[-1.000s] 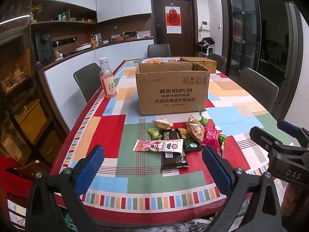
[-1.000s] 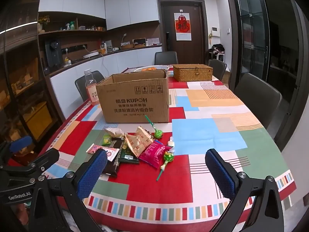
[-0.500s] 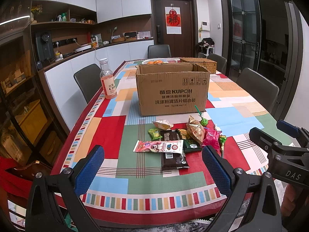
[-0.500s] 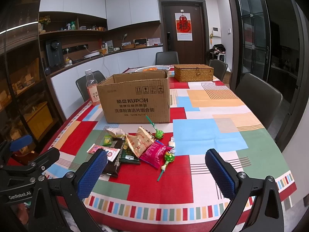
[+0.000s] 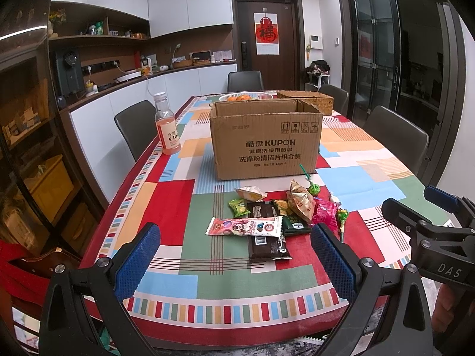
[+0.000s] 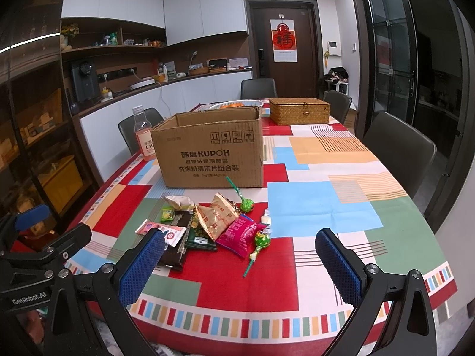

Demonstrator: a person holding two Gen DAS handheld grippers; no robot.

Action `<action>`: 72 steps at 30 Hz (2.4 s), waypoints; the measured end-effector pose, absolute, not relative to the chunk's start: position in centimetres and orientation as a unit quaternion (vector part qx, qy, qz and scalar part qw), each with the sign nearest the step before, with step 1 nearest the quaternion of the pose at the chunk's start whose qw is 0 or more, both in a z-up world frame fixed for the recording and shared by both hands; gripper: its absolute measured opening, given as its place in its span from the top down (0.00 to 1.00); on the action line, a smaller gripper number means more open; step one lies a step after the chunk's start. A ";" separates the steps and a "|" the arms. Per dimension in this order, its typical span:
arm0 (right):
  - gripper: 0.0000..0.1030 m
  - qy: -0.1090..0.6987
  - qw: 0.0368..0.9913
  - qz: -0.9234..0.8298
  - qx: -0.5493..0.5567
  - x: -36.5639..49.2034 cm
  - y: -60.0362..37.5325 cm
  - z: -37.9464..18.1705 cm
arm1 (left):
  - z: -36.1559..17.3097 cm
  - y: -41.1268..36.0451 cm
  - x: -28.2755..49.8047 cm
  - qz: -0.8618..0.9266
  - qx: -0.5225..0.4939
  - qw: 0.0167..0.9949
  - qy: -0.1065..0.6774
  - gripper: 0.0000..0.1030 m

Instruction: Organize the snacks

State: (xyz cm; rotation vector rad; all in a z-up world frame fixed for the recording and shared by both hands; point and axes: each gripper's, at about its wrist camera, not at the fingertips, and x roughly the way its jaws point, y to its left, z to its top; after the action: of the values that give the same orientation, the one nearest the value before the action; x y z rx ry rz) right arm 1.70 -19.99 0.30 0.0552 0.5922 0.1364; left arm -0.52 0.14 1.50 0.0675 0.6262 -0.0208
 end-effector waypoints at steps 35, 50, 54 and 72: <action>0.00 0.298 0.952 0.068 0.029 1.8 -19.9 -0.1 | 1.3 0.1 -0.6 -0.009 0.036 0.950 0.311 0.00; 0.03 0.345 0.935 0.074 0.045 4.3 -20.5 -2.1 | -1.2 -0.5 2.4 -0.022 0.049 0.936 0.348 0.00; 0.05 0.364 0.927 0.075 0.051 5.7 -20.7 -3.1 | -1.6 -0.9 3.4 -0.034 0.059 0.937 0.343 0.01; 0.42 0.444 0.890 0.074 0.075 12.1 -22.0 -7.7 | -4.5 -5.1 11.6 -0.140 0.101 0.920 0.353 0.22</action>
State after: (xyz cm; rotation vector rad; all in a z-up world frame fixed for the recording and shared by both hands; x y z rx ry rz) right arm 12.08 -22.01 -7.74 0.1564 0.9231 0.1530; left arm 11.56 -5.13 -4.51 0.2070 0.7258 -0.2873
